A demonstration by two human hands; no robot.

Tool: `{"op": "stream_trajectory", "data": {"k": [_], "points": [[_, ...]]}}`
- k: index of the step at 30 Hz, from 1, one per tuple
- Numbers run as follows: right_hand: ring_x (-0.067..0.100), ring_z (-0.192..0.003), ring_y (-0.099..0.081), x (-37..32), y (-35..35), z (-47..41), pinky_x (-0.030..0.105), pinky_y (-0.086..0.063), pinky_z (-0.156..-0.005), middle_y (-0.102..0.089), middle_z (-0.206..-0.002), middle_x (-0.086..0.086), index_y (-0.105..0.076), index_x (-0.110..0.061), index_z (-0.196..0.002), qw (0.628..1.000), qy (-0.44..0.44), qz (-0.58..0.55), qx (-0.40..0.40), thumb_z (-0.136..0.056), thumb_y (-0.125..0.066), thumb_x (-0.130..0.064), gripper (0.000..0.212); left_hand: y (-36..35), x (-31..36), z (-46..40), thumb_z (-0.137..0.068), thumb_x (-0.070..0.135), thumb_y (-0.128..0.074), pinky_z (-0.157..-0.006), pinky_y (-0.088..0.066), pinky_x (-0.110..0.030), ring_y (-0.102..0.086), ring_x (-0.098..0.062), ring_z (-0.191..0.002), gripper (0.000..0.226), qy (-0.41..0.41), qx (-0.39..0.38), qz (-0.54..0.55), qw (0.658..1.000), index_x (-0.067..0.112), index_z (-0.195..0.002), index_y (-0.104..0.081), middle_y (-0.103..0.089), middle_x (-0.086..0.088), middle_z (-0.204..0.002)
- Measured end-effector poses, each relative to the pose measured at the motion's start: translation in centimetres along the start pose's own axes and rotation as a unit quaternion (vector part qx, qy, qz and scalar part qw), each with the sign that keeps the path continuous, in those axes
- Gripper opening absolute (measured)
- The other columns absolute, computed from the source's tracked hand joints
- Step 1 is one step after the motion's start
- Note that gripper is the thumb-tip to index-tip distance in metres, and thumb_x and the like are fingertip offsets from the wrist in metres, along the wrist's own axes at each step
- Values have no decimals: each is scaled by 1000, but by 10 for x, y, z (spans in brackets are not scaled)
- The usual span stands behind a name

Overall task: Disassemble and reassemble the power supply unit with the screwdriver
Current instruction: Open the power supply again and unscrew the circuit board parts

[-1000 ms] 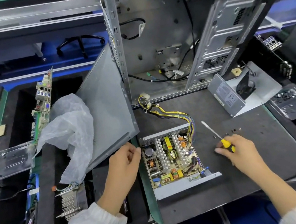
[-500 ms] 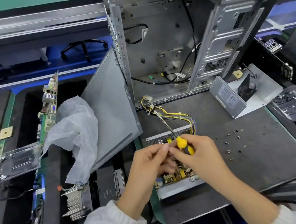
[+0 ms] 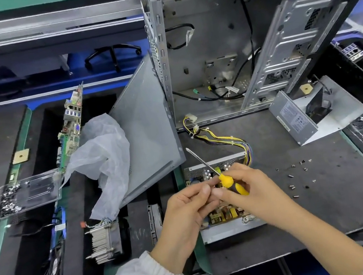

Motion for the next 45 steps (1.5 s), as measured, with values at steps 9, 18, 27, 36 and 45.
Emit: {"op": "stream_trajectory", "data": {"k": [9, 18, 27, 36, 45], "points": [[1, -81, -64, 2, 46, -9, 30, -52, -79, -69, -84, -17, -62, -33, -88, 989, 3, 99, -106, -76, -78, -27, 21, 33, 33, -4, -76, 9, -69, -66, -57, -20, -73, -20, -77, 12, -105, 45, -33, 993, 11, -84, -78, -74, -18, -85], [2, -77, -61, 0, 56, -16, 33, -51, -70, -66, -79, -24, -68, -43, -82, 986, 27, 157, -42, -71, -77, -42, 14, 39, 36, -6, -78, 12, -69, -66, -56, -19, -70, -14, -72, 15, -103, 14, -46, 994, 11, -89, -79, -73, -12, -80], [1, -80, -60, -1, 56, -16, 26, -47, -68, -65, -83, -28, -70, -41, -87, 984, 40, 170, -29, -73, -75, -44, 15, 39, 38, -6, -77, 11, -70, -67, -56, -20, -70, -15, -73, 15, -106, 15, -67, 992, 10, -89, -79, -73, -13, -81], [-1, -81, -61, -5, 58, -13, 27, -50, -71, -66, -85, -27, -70, -42, -89, 983, 36, 175, -30, -74, -74, -45, 16, 35, 36, -6, -77, 9, -68, -65, -57, -20, -70, -15, -71, 15, -105, 10, -43, 993, 9, -88, -79, -73, -13, -80], [2, -79, -56, -23, 58, -12, 30, -47, -67, -61, -86, -22, -71, -44, -98, 956, 65, 279, -58, -76, -45, -66, 40, 35, 43, -2, -76, 11, -73, -67, -58, -24, -70, -22, -68, 12, -171, 33, -186, 967, 9, -87, -79, -73, -19, -79]]}}
Point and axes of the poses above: each hand's wrist, its own z-axis away from the middle knuckle, its own y-axis out of the back of the hand, x = y × z, the point moved 6 cm from there along -z, towards the middle knuckle
